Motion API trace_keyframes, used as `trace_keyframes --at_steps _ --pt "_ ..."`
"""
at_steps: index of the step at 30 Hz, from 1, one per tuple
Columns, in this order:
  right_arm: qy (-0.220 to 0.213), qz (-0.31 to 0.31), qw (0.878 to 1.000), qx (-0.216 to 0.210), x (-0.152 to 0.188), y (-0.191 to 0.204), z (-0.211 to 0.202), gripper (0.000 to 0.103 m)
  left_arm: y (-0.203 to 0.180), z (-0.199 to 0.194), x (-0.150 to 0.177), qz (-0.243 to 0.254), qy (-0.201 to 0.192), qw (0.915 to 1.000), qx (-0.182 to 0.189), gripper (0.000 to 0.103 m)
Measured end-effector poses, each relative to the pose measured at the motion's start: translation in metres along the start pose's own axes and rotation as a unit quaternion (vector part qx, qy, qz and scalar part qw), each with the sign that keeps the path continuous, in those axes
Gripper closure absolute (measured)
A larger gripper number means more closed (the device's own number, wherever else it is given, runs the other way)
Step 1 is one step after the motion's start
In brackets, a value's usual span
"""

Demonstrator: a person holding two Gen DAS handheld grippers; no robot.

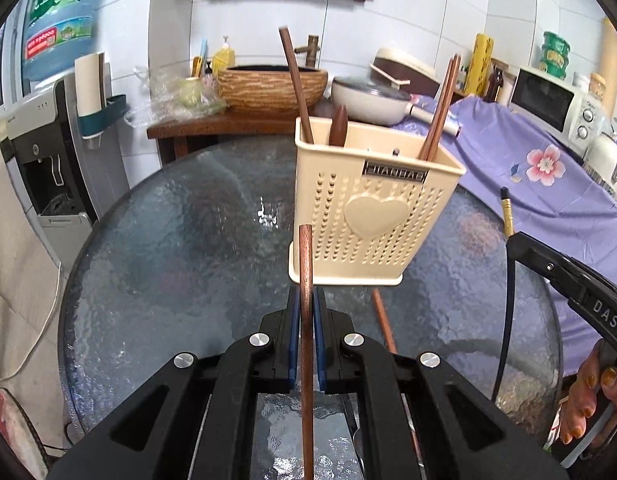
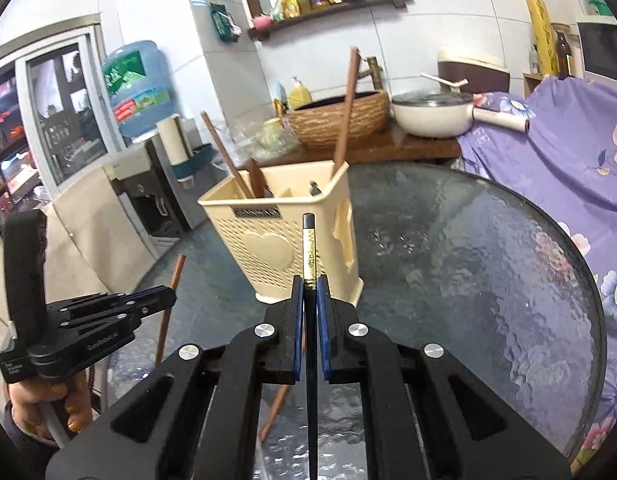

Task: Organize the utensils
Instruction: 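Lift both chopsticks over the cream holder and lower them in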

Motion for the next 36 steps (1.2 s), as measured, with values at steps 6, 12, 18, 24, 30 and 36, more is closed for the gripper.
trace_keyframes --at_steps 6,12,18,24,30,36 --pt "-0.017 -0.033 0.999 -0.021 -0.010 0.022 -0.021 0.096 0.005 -0.021 -0.006 -0.008 -0.024 0.9996 0.011 0.097" --pt "-0.029 -0.047 0.998 -0.030 -0.020 0.033 -0.036 0.096 0.010 -0.044 -0.016 -0.014 -0.055 0.9982 0.019 0.097" --pt "-0.036 -0.055 0.997 -0.036 -0.029 0.040 -0.041 0.096 0.010 -0.058 -0.027 -0.014 -0.075 0.9968 0.023 0.097" --pt "-0.037 -0.060 0.997 -0.035 -0.039 0.047 -0.039 0.096 0.013 -0.067 -0.035 -0.022 -0.087 0.9956 0.029 0.097" --pt "-0.032 -0.063 0.997 -0.040 -0.055 0.052 -0.037 0.096 0.014 -0.078 -0.053 -0.027 -0.104 0.9936 0.035 0.097" --pt "-0.034 -0.081 0.996 -0.036 -0.076 0.061 -0.039 0.096 0.016 -0.092 -0.080 -0.035 -0.118 0.9912 0.050 0.097"
Point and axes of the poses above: each gripper's, at about its wrist camera, not at the fingertips, and z roughly the way its jaws point, y to its left, x to its underside, the point moved 6 cm from there along z, roughly the way its jaws point, and after that the axes turned 15 degrees about -x, right-handed, at the moved point
